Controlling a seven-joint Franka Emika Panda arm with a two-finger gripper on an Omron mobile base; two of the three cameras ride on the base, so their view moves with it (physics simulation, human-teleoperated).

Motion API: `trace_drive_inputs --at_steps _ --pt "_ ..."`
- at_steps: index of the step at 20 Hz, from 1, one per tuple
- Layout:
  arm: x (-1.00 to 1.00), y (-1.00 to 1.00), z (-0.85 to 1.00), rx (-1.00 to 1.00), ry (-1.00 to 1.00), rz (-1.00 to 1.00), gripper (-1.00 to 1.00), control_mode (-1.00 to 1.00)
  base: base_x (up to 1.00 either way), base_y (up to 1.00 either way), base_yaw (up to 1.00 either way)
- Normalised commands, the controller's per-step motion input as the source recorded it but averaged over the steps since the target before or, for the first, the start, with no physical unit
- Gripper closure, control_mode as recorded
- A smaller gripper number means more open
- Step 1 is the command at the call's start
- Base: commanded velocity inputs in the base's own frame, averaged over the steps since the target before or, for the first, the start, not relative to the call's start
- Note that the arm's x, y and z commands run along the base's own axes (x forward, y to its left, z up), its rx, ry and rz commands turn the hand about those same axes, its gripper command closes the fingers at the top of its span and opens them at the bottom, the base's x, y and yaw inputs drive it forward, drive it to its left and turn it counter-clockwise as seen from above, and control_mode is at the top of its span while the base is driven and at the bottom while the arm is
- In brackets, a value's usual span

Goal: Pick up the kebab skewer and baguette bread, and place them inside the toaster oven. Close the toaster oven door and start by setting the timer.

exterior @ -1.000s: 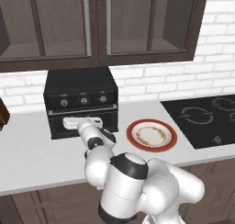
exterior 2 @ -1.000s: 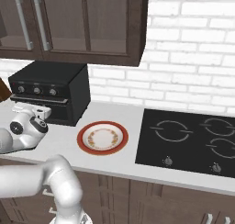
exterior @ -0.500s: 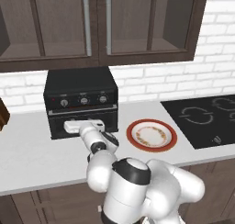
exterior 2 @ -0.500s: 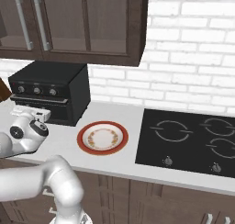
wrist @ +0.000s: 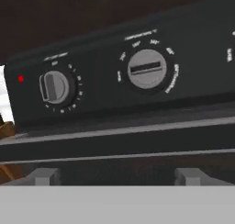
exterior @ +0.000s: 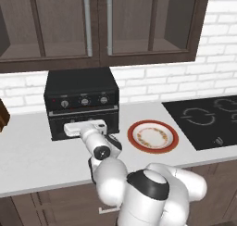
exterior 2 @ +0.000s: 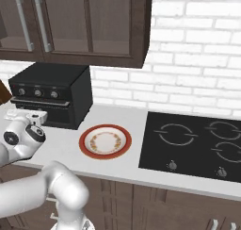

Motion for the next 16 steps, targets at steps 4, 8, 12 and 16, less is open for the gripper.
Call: trace_drive_inputs --at_steps 4,8,12,16 --pt "-0.17 0.31 0.81 -0.08 0.0 -0.01 -1.0 -1.0 0.0 0.0 0.0" --pt "-0.11 0.3 0.62 -0.08 0.0 -0.03 -1.0 -1.0 0.0 0.0 0.0" --pt "-0.01 0.26 0.29 -0.06 0.0 -0.01 -1.0 -1.0 0.0 0.0 0.0" --pt "0.0 0.16 0.02 -0.05 0.0 0.0 -1.0 -1.0 0.0 0.0 0.0"
